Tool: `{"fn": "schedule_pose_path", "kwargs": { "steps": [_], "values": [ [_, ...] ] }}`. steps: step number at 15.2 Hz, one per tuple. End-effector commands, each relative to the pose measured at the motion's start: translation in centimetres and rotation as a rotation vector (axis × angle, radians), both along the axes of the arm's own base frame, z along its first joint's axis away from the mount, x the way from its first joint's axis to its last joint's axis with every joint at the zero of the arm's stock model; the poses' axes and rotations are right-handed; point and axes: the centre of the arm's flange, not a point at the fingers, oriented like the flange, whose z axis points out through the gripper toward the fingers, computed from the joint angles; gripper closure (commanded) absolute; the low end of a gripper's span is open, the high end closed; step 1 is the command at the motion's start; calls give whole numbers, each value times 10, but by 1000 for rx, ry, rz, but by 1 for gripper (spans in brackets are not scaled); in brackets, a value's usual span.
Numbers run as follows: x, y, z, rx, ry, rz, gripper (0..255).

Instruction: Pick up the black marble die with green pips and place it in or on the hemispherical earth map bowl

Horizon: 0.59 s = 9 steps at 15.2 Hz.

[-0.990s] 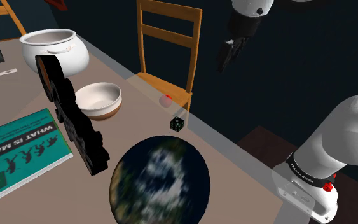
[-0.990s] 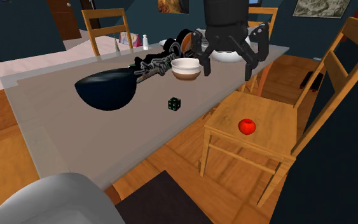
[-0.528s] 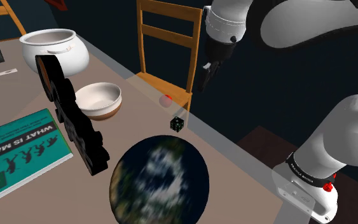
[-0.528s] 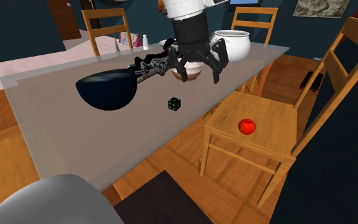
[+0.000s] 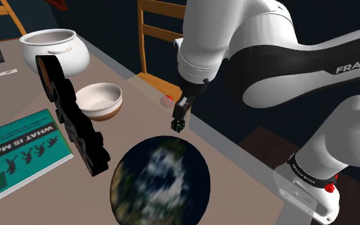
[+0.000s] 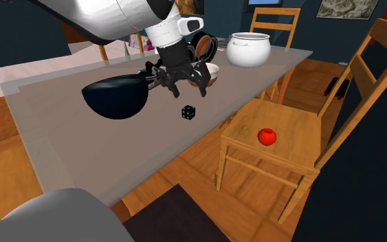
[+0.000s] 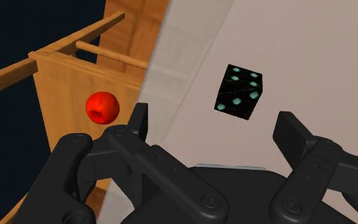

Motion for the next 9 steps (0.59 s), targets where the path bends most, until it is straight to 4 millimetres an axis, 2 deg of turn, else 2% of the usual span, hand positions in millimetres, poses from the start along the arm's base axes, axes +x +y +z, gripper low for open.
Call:
{"fn": "schedule_pose_path", "kwargs": {
  "steps": [1,3,9],
  "values": [
    [-2,24,-14,-10,-10,27,0],
    [-6,44,-27,-21,-19,51,0],
    [4,40,-57,-21,-19,51,0]
  ]
}}
